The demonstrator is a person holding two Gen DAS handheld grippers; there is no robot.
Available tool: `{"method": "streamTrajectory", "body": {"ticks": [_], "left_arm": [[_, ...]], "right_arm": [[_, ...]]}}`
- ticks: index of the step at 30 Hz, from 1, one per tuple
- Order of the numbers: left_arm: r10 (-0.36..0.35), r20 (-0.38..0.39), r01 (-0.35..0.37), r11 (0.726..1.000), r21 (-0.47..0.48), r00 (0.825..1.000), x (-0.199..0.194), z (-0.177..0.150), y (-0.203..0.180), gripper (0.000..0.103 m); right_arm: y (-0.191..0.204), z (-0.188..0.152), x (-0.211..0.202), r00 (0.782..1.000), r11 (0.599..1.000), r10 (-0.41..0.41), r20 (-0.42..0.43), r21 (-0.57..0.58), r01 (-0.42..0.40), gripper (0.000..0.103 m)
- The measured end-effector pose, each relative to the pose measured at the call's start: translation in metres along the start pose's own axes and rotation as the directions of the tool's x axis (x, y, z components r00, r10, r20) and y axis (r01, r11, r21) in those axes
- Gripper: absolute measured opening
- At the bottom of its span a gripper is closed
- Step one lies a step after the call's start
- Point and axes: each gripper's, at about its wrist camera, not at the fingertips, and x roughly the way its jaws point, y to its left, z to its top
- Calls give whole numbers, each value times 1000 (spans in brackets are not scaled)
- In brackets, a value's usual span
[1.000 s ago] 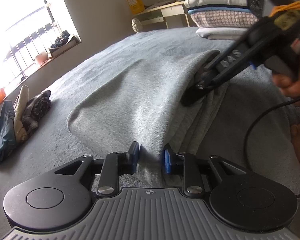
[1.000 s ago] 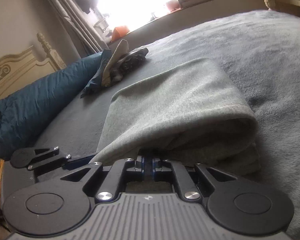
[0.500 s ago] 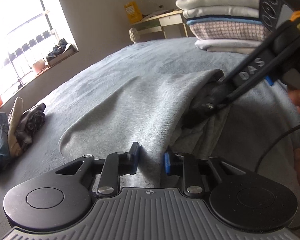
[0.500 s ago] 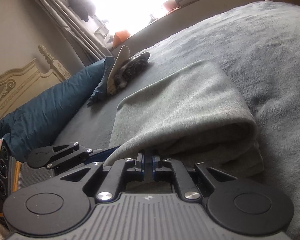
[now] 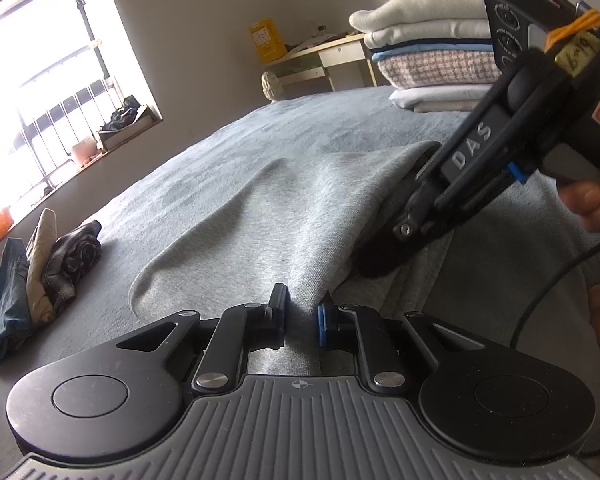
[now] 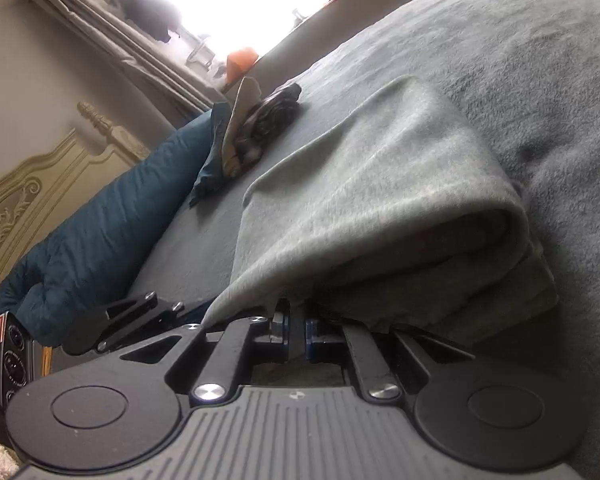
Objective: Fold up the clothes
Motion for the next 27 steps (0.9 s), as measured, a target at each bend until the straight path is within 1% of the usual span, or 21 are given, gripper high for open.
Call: {"method": "streamTrajectory", "body": {"ticks": [3,5,6,8,9,11,14,15,17,18,19,21,23,24,25,26,27], "left_arm": [[-1,3,1,1000,4,1000,2,-1,-2,13],[3,6,-3,1000,19,1000,1,-2,-3,13],[7,7,-7,999,33,1000,1,-3,-4,13],[13,9,-14,997,78,1000,1,-8,-9,13],[23,14,-24,992,121,1000,1,-11,-13,13],[51,39,-59,973,225,998,2,-18,-24,13],[84,77,-106,930,353,993,4,-28,-36,13],[90,85,-116,918,379,992,4,-30,-38,13],[102,102,-136,893,430,990,4,-33,-43,13],[104,105,-140,886,443,989,5,-34,-44,13],[106,111,-146,874,463,988,5,-35,-45,13],[112,125,-160,850,502,986,5,-38,-48,13],[117,133,-170,831,530,984,5,-40,-51,13],[118,133,-171,825,539,984,5,-39,-52,13],[118,133,-172,819,548,984,5,-39,-52,13],[115,133,-170,811,559,985,6,-38,-53,13],[111,133,-168,804,570,985,6,-38,-53,13]], "right_arm": [[-1,-1,17,998,998,-54,30,-25,54,5],[-2,1,26,995,997,-71,68,-30,74,5],[-1,0,29,994,996,-81,74,-43,84,5],[1,-3,30,993,992,-93,79,-72,99,4],[2,-4,27,993,992,-95,72,-72,100,4],[1,-4,16,994,994,-93,63,-47,96,5],[-1,-7,-14,994,994,-99,42,-45,101,7],[-1,-7,-25,996,995,-88,35,-41,89,7],[-3,-4,-48,999,999,-39,24,-19,39,7],[-2,-2,-59,999,1000,-14,28,-6,14,7],[1,3,-67,998,1000,-10,54,-9,11,7],[12,15,-81,990,997,-38,135,-55,46,7],[26,28,-86,972,986,-68,226,-135,100,7],[28,31,-83,966,972,-105,238,-182,151,7],[26,31,-73,961,946,-167,222,-239,219,7],[25,30,-63,951,912,-228,209,-297,284,7],[17,27,-47,931,864,-319,178,-349,363,7]]}}
